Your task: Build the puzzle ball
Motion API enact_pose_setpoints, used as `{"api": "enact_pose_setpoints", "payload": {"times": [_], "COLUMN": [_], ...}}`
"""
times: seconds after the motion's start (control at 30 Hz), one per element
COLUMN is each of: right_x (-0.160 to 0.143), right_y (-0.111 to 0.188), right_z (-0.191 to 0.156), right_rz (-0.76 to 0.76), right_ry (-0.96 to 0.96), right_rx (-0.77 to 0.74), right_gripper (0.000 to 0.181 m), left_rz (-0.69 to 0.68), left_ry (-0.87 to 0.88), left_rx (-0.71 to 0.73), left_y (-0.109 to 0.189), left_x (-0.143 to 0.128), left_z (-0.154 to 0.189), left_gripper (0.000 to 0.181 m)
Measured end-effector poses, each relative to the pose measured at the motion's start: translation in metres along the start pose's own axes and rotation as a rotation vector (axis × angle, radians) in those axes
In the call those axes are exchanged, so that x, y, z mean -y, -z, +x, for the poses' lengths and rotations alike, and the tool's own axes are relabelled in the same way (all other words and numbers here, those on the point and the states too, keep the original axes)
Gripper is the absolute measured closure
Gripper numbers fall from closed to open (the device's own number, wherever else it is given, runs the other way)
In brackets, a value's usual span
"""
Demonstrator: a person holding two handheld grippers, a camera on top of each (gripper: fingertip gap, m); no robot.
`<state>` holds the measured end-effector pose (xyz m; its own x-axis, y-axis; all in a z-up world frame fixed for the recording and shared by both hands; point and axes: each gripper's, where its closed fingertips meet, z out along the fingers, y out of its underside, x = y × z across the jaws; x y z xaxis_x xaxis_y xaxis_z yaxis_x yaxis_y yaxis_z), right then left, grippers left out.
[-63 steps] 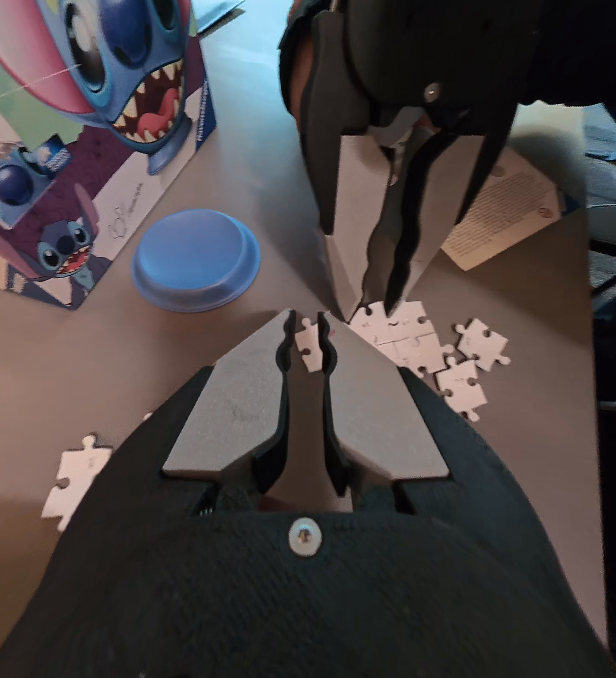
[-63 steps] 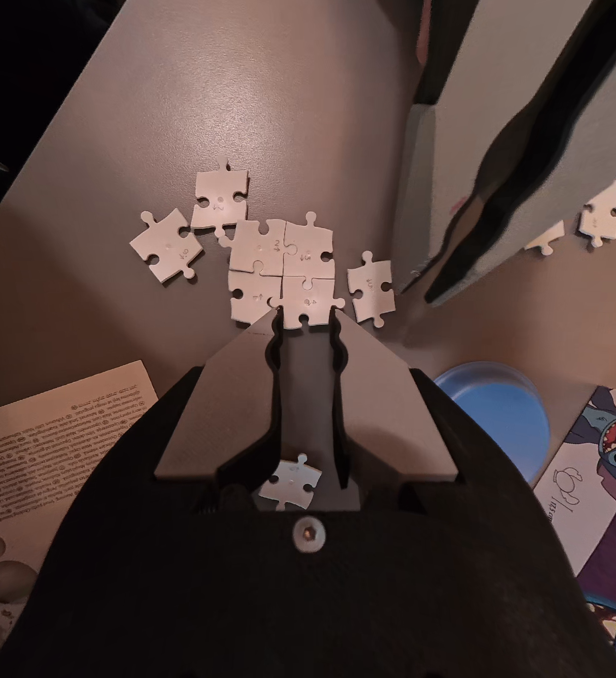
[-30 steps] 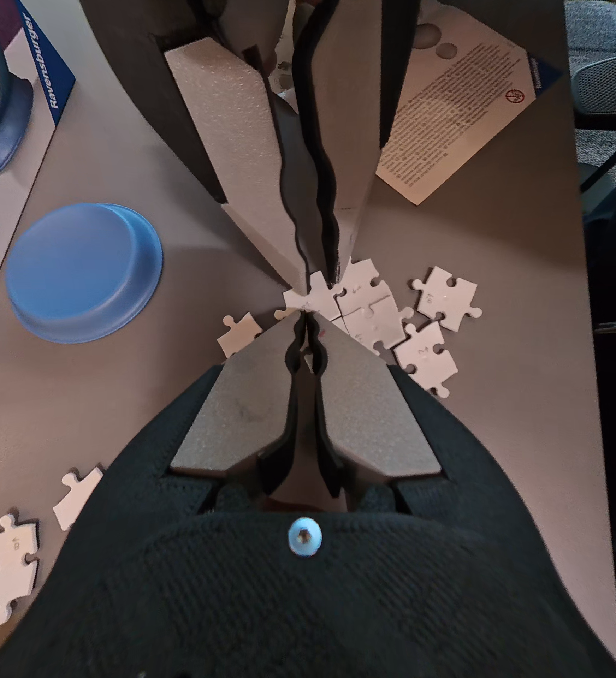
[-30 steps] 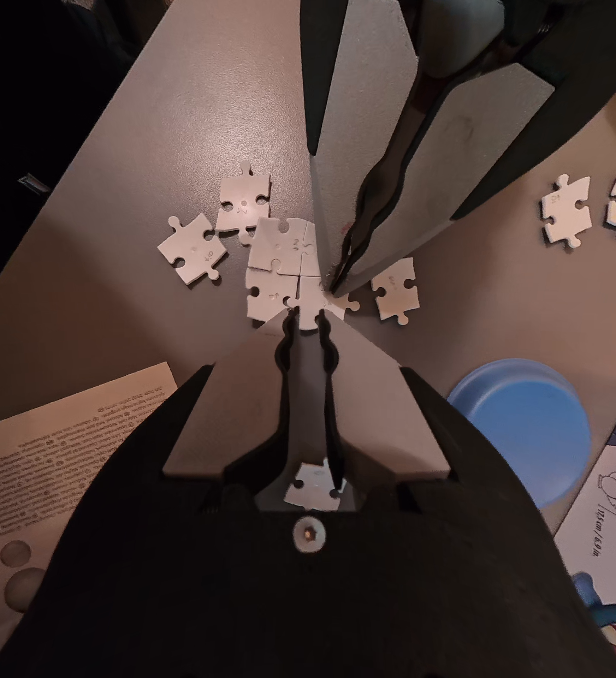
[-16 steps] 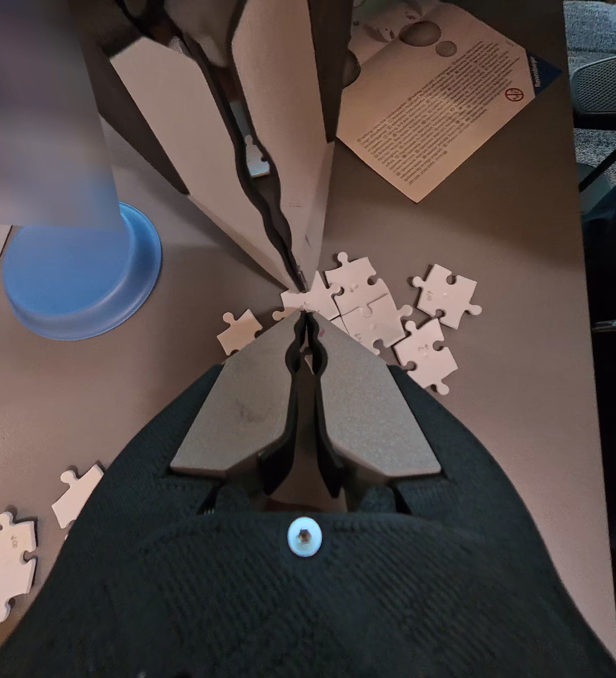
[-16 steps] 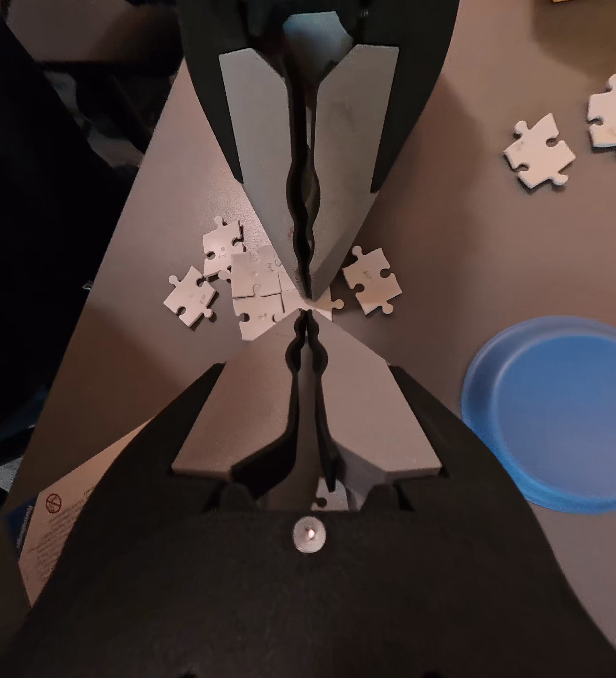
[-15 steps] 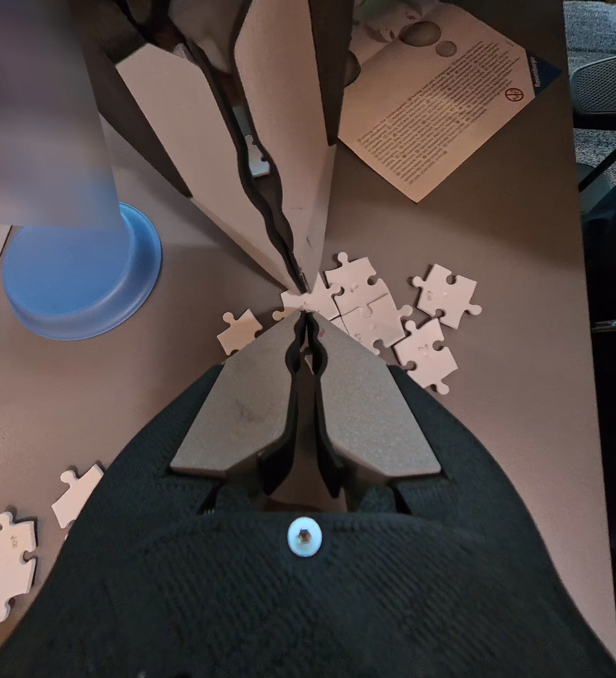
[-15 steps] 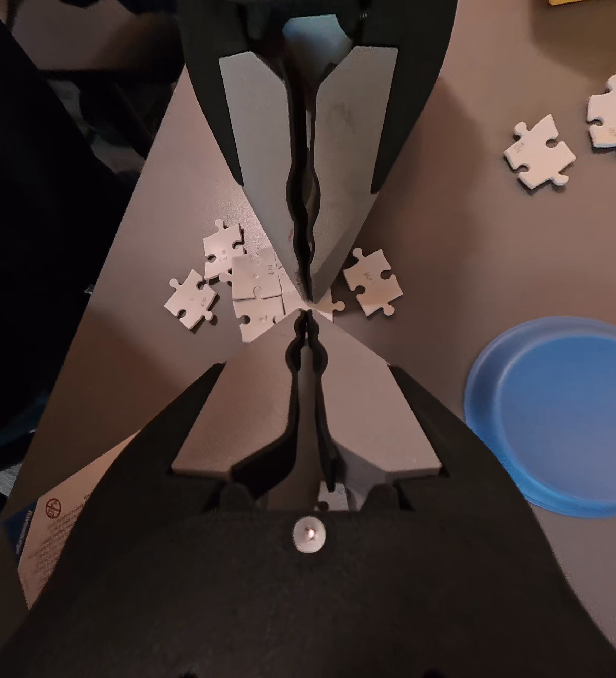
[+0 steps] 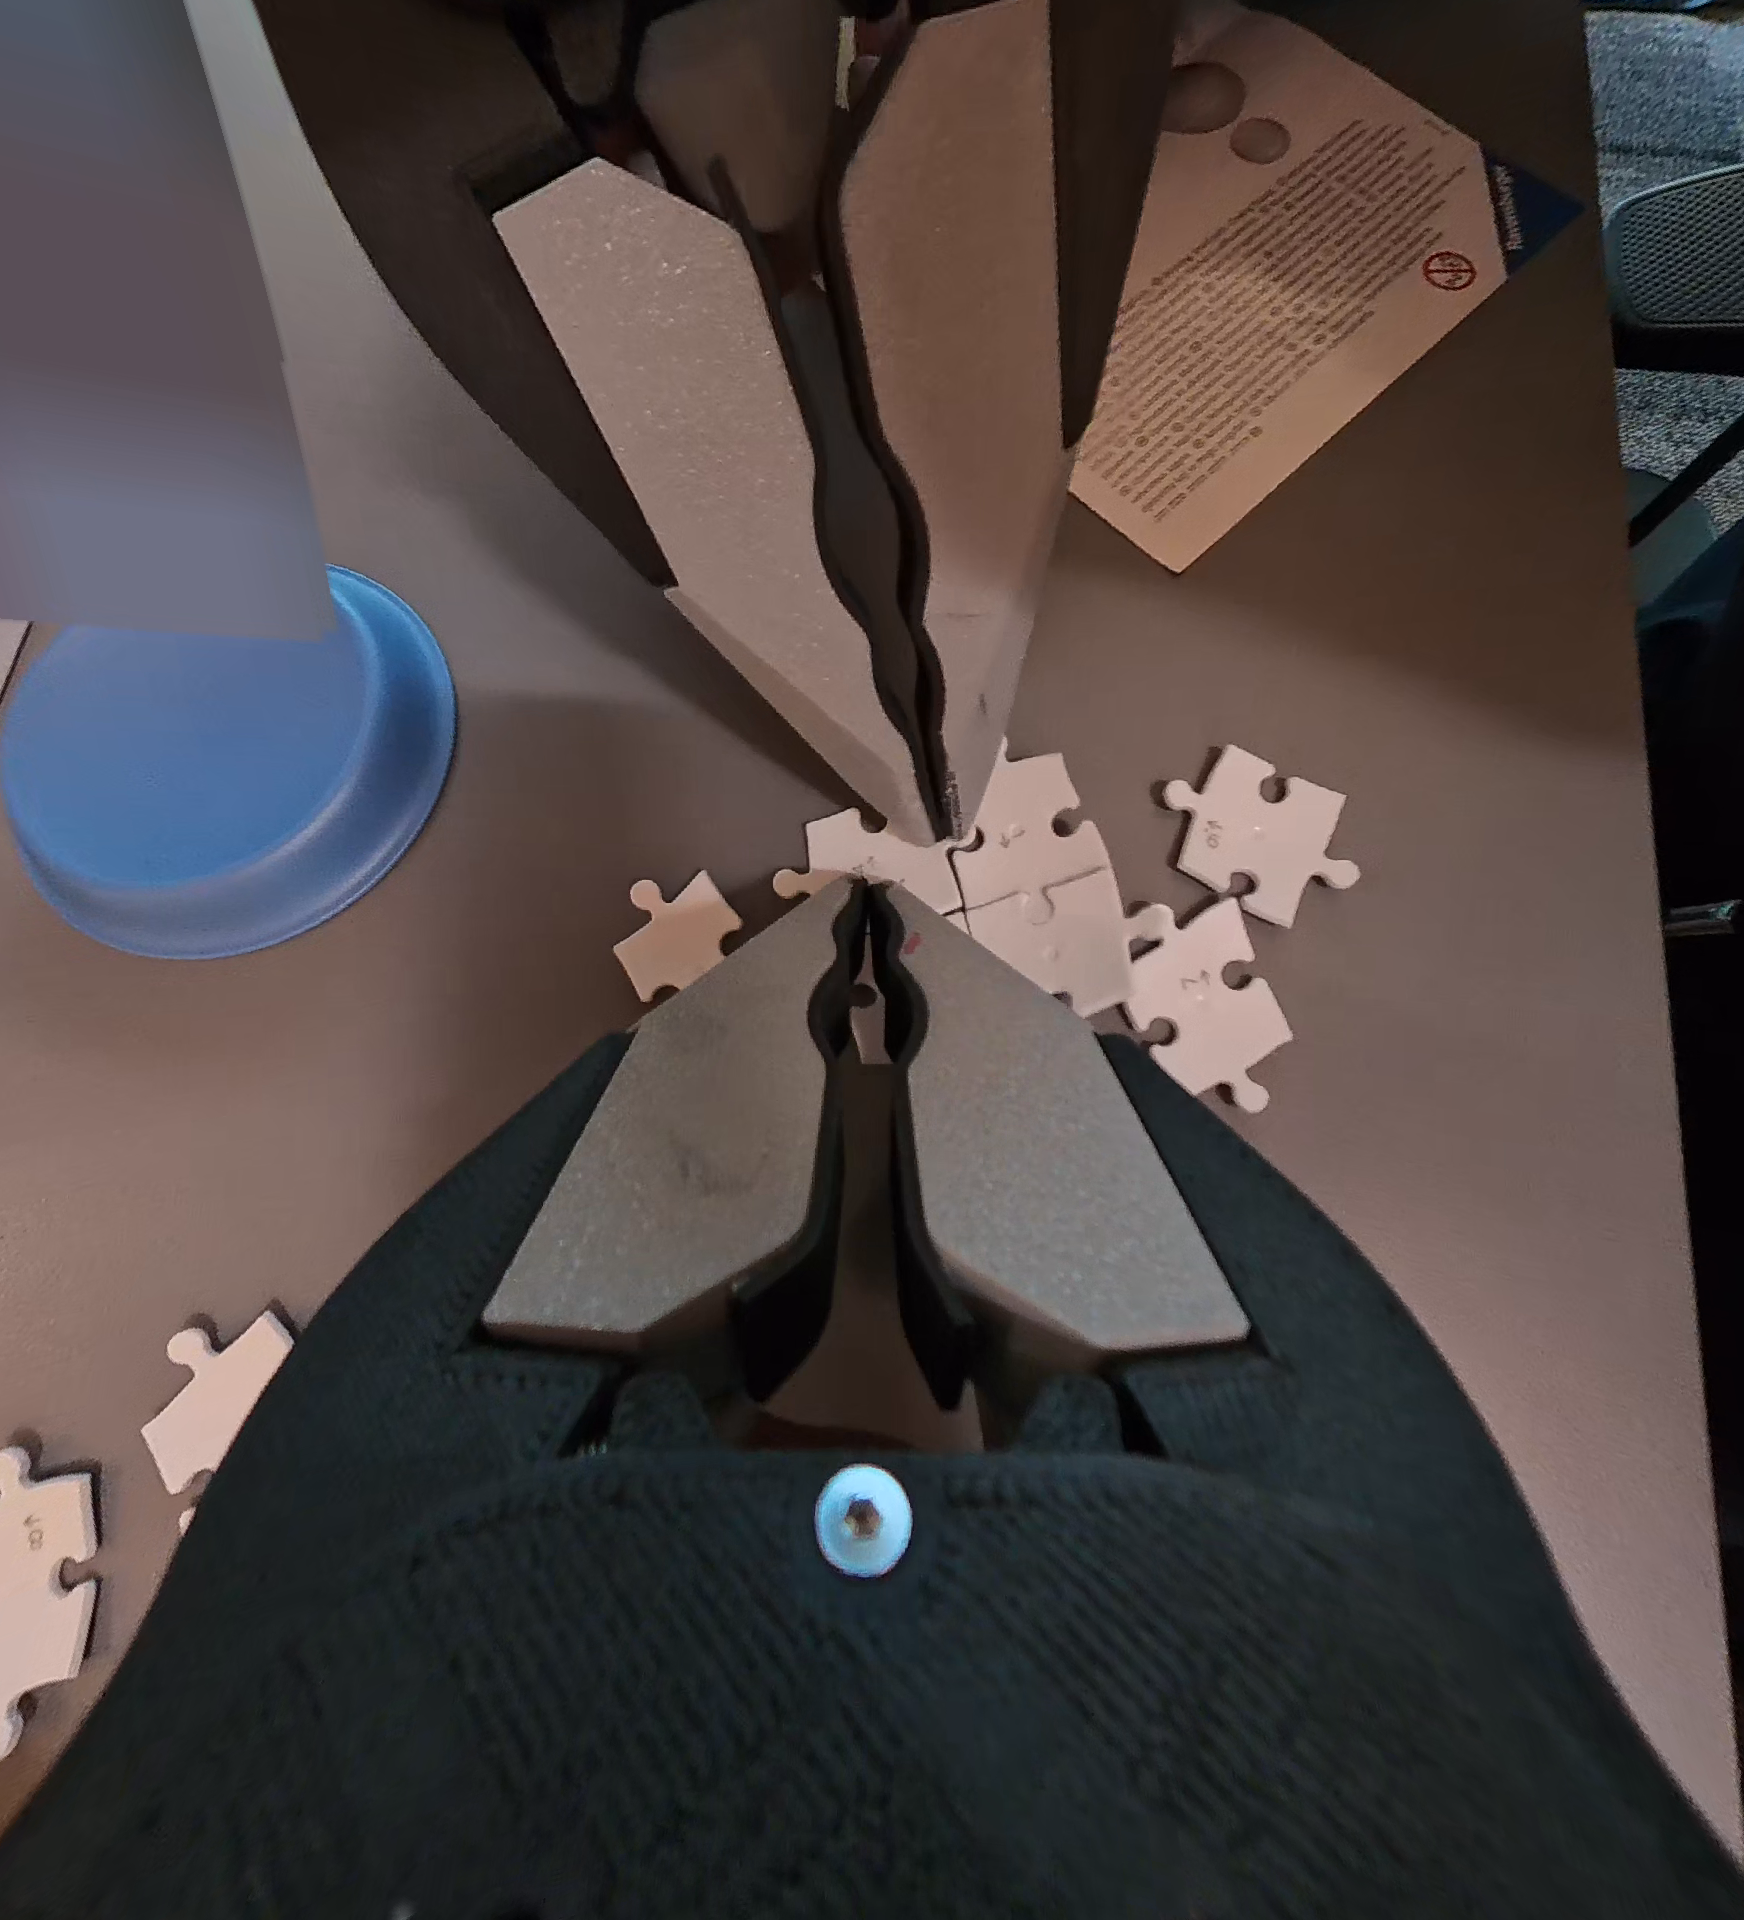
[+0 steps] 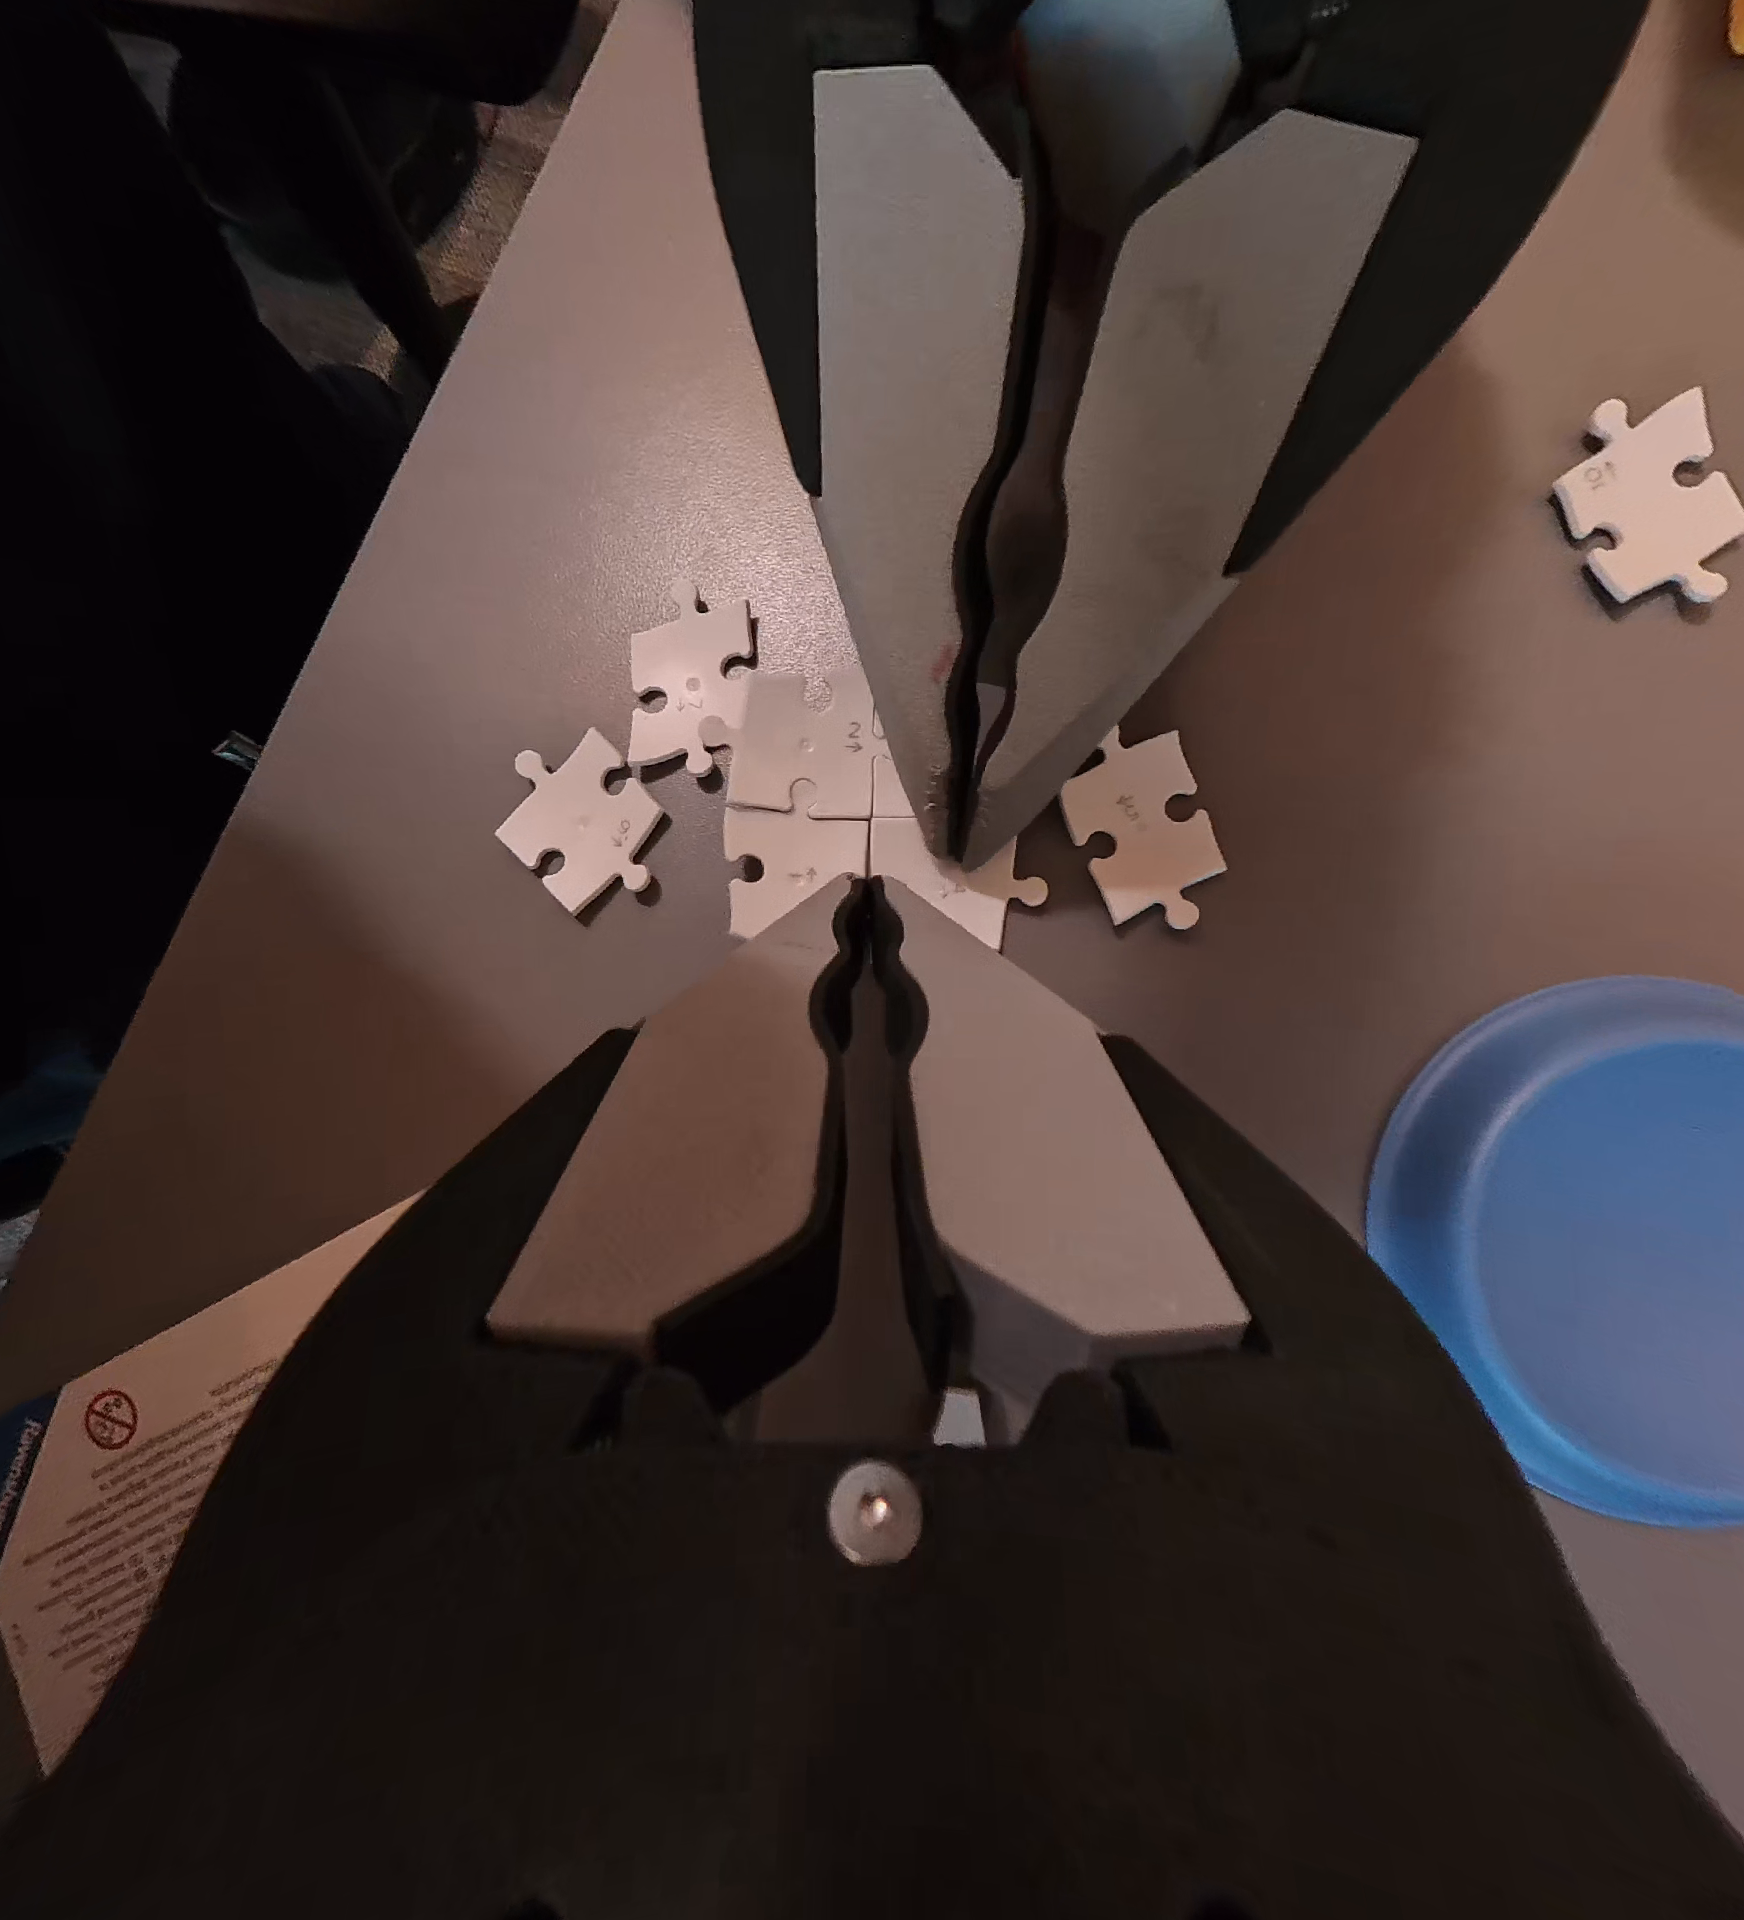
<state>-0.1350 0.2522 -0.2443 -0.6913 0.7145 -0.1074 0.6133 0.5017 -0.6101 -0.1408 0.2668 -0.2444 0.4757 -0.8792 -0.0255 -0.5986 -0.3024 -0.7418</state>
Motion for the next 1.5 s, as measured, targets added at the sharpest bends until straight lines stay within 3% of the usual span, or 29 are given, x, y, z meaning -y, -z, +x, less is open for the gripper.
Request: {"api": "enact_pose_setpoints", "payload": {"times": [0.27, 0.43, 0.57, 0.63, 0.73, 0.83, 1.03, 1.5], "right_x": [-0.001, -0.002, -0.002, -0.002, -0.001, -0.001, -0.001, -0.003], "right_y": [-0.001, -0.002, -0.002, -0.002, -0.002, -0.002, -0.002, 0.000], "right_z": [0.002, 0.001, 0.003, 0.003, 0.004, 0.004, 0.004, 0.006], "right_rz": [-0.130, -0.208, -0.229, -0.231, -0.220, -0.196, -0.138, -0.097], "right_ry": [0.096, 0.131, 0.139, 0.138, 0.119, 0.095, 0.034, -0.018], "right_rx": [-0.089, -0.114, -0.140, -0.153, -0.156, -0.147, -0.136, -0.135], "right_gripper": [0.181, 0.181, 0.181, 0.181, 0.181, 0.181, 0.181, 0.181], "left_rz": [0.007, 0.087, 0.040, 0.012, 0.068, 0.021, -0.036, -0.043], "left_ry": [0.005, 0.041, 0.010, -0.035, -0.114, -0.225, -0.245, -0.245], "left_rx": [-0.003, -0.053, -0.075, -0.074, -0.184, -0.241, -0.198, -0.138], "left_y": [0.002, 0.013, 0.011, 0.016, 0.032, 0.034, 0.018, 0.024], "left_x": [0.001, 0.014, 0.007, 0.002, 0.009, -0.004, -0.014, -0.018], "left_z": [0.000, 0.005, 0.012, 0.014, 0.039, 0.059, 0.054, 0.041], "left_gripper": [0.181, 0.181, 0.181, 0.181, 0.181, 0.181, 0.181, 0.181]}}
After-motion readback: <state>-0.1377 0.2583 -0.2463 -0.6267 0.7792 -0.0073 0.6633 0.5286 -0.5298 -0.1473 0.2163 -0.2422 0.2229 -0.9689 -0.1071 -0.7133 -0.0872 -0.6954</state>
